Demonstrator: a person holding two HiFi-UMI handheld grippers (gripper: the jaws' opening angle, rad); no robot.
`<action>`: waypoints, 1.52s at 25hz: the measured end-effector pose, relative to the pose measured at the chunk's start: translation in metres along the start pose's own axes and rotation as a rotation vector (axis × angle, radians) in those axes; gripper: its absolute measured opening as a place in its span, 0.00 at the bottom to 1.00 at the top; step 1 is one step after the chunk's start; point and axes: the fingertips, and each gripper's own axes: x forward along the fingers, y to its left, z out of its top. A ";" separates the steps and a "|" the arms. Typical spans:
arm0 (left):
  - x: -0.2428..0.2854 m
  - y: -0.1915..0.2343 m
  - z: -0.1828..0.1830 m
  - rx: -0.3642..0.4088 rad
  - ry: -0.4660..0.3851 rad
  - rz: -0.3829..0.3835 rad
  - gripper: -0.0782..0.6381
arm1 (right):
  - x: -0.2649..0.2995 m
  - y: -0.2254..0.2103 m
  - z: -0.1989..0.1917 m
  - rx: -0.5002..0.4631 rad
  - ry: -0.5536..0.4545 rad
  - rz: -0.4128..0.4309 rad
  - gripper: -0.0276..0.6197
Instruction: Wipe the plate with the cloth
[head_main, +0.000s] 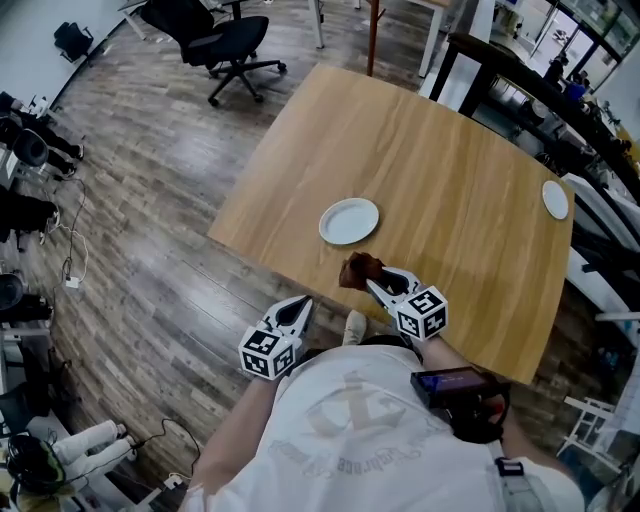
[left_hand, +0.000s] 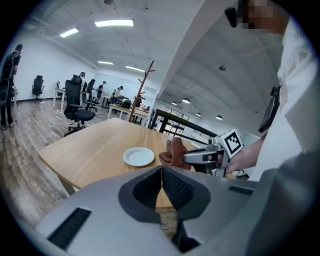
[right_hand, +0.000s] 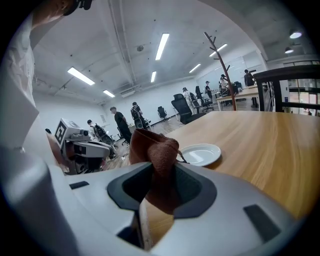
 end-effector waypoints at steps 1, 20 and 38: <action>0.008 -0.001 0.004 0.005 0.005 0.000 0.13 | 0.001 -0.008 0.001 0.001 0.003 0.004 0.24; 0.048 0.017 0.012 0.043 0.132 -0.064 0.13 | 0.010 -0.063 -0.004 0.083 0.018 -0.098 0.24; 0.077 0.064 0.024 -0.003 0.119 -0.073 0.13 | 0.047 -0.138 0.011 0.005 0.202 -0.191 0.24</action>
